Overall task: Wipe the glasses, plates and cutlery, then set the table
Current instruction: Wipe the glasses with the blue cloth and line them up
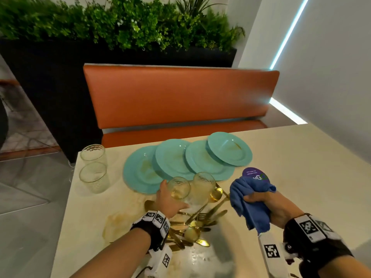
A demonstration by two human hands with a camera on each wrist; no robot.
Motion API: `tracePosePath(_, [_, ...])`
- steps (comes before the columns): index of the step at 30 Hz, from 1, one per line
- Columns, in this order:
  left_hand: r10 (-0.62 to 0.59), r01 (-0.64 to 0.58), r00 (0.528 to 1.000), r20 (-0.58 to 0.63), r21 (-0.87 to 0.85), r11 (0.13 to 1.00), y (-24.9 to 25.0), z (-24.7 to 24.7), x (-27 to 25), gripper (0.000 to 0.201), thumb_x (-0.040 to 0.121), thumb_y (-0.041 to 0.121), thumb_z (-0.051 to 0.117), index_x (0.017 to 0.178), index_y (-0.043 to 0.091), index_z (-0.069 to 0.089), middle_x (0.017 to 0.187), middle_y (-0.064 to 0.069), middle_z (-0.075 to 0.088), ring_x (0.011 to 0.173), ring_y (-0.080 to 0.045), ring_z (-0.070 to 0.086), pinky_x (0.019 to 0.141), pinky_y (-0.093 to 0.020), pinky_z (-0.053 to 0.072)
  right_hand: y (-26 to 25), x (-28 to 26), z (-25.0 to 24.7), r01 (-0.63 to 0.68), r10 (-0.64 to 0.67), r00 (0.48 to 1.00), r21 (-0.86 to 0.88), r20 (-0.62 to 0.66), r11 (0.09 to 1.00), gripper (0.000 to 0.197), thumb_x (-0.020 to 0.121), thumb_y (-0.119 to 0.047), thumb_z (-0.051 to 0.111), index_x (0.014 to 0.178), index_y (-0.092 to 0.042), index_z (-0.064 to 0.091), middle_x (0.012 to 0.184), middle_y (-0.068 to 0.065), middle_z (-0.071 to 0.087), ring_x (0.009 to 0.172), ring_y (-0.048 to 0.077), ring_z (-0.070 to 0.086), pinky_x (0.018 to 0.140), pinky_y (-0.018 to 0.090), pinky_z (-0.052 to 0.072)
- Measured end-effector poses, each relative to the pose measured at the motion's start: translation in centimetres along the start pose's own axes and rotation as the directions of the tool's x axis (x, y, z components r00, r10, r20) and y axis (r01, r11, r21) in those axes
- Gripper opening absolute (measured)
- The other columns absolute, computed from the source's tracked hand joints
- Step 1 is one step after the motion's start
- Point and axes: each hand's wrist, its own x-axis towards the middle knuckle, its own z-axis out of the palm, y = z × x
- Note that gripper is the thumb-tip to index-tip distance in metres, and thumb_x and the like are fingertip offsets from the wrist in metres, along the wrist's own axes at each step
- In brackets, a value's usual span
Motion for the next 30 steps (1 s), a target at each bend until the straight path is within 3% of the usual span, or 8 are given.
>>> tracePosePath(7, [0.072, -0.078, 0.989, -0.131, -0.043, 0.996, -0.5, 0.8, 0.7, 0.090, 0.056, 0.020, 0.089, 0.134, 0.013, 0.045, 0.123, -0.002, 0.056, 0.115, -0.021, 0.054, 0.090, -0.026, 0.045, -0.8, 1.7, -1.4, -0.022, 0.033, 0.991, -0.086, 0.128, 0.996, 0.022, 0.078, 0.015, 0.054, 0.098, 0.007, 0.059, 0.082, 0.024, 0.064, 0.066, 0.031, 0.064, 0.050, 0.030, 0.054])
tracePosePath(10, [0.160, -0.172, 0.959, -0.234, -0.034, 0.984, 0.6, 0.5, -0.8, 0.080, 0.047, 0.024, 0.083, 0.121, 0.018, 0.052, 0.100, 0.010, 0.049, 0.105, -0.016, 0.050, 0.088, -0.027, 0.045, -1.4, 2.4, -0.9, 0.027, -0.001, 0.986, -0.154, 0.165, 0.988, 0.016, 0.078, 0.014, 0.057, 0.090, 0.004, 0.062, 0.079, 0.021, 0.065, 0.068, 0.029, 0.063, 0.050, 0.029, 0.054])
tracePosePath(15, [0.451, -0.444, 0.842, -0.297, 0.096, 0.891, 2.2, 0.5, -3.0, 0.090, 0.042, 0.041, 0.075, 0.125, 0.029, 0.043, 0.111, 0.012, 0.041, 0.110, -0.005, 0.034, 0.097, -0.011, 0.028, -2.6, 2.4, 1.7, 0.266, -0.176, 0.946, -0.340, 0.273, 0.902, 0.023, 0.071, 0.006, 0.072, 0.080, -0.011, 0.061, 0.075, 0.004, 0.065, 0.077, 0.025, 0.060, 0.064, 0.029, 0.051])
tracePosePath(18, [0.597, -0.567, 0.760, -0.258, 0.186, 0.803, 4.2, 0.8, -4.7, 0.080, 0.041, 0.049, 0.069, 0.116, 0.034, 0.045, 0.110, 0.016, 0.041, 0.104, 0.000, 0.034, 0.094, 0.000, 0.021, -3.2, 1.0, 4.2, 0.458, -0.233, 0.874, -0.564, 0.426, 0.687, 0.017, 0.079, -0.001, 0.067, 0.090, -0.010, 0.058, 0.085, 0.007, 0.062, 0.081, 0.021, 0.058, 0.069, 0.028, 0.047])
tracePosePath(21, [0.708, -0.658, 0.673, -0.214, 0.266, 0.705, 5.7, 0.6, -5.8, 0.069, 0.052, 0.053, 0.068, 0.114, 0.027, 0.049, 0.109, 0.015, 0.045, 0.101, 0.003, 0.042, 0.096, -0.003, 0.026, -3.3, -0.9, 6.3, 0.640, -0.149, 0.768, -0.738, 0.623, 0.213, 0.004, 0.087, -0.008, 0.055, 0.085, -0.009, 0.052, 0.079, 0.005, 0.052, 0.079, 0.023, 0.048, 0.066, 0.028, 0.034])
tracePosePath(24, [0.784, -0.736, 0.607, -0.126, 0.282, 0.615, 8.0, -0.4, -7.9, 0.045, 0.077, 0.049, 0.057, 0.111, 0.021, 0.051, 0.108, 0.010, 0.055, 0.094, 0.005, 0.057, 0.091, -0.002, 0.036, -2.9, -2.3, 7.2, 0.624, 0.070, 0.773, -0.776, 0.630, 0.091, 0.014, 0.082, -0.012, 0.060, 0.092, -0.011, 0.050, 0.089, 0.007, 0.054, 0.082, 0.021, 0.053, 0.068, 0.027, 0.041])
tracePosePath(28, [0.742, -0.769, 0.640, 0.199, 0.154, 0.621, 8.2, -0.9, -8.8, 0.074, 0.053, 0.054, 0.071, 0.116, 0.024, 0.045, 0.106, -0.007, 0.063, 0.099, -0.011, 0.051, 0.094, -0.012, 0.034, -1.8, -3.5, 7.7, 0.561, 0.260, 0.827, -0.768, 0.499, -0.309, 0.040, 0.086, -0.009, 0.057, 0.123, 0.003, 0.049, 0.126, 0.018, 0.053, 0.115, 0.032, 0.052, 0.095, 0.035, 0.045])
tracePosePath(30, [0.798, -0.839, 0.544, 0.257, 0.175, 0.516, 8.1, -1.0, -9.0, 0.074, 0.051, 0.046, 0.077, 0.114, 0.028, 0.044, 0.107, -0.006, 0.062, 0.100, -0.012, 0.054, 0.092, -0.021, 0.042, -1.2, -4.5, 8.5, 0.559, 0.307, 0.829, -0.685, 0.467, -0.466, 0.044, 0.089, -0.009, 0.054, 0.130, 0.004, 0.045, 0.133, 0.019, 0.048, 0.122, 0.034, 0.047, 0.102, 0.037, 0.039])
